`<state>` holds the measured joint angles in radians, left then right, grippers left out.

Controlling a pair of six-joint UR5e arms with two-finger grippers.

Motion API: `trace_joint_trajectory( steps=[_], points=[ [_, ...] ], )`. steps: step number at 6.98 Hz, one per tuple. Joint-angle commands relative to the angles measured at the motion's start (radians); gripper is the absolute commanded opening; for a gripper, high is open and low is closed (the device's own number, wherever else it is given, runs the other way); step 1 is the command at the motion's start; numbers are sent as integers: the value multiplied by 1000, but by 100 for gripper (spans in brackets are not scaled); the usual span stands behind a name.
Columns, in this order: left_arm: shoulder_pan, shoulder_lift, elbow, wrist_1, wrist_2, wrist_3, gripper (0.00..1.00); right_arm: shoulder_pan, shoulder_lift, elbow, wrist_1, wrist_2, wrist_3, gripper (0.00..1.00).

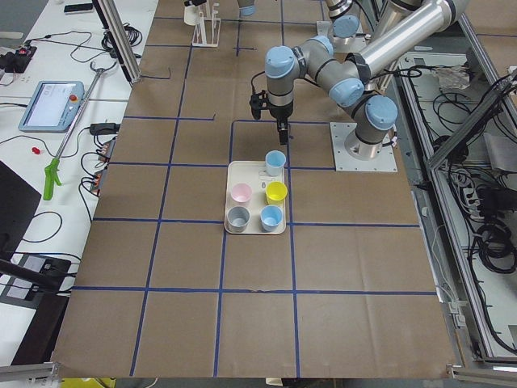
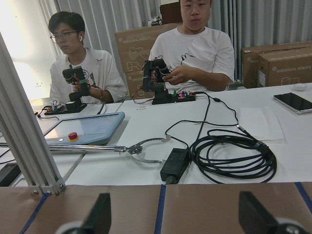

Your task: Transfer IKEA cup to right arm and place on rack

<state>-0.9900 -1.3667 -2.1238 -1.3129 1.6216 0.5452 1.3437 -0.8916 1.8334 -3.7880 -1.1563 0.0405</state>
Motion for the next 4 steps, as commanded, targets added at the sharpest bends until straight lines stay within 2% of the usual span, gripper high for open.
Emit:
trace_joint_trajectory(
  steps=[1,3,4],
  points=[
    [2,-40,-74,142,-2,19,98,0,-4,-6,2,0,2,99],
    [2,-98,-123,226,0,19,97,5,-15,-46,4,13,4,100],
    [2,-130,-130,237,0,18,97,8,-23,-77,4,61,19,100]
  ],
)
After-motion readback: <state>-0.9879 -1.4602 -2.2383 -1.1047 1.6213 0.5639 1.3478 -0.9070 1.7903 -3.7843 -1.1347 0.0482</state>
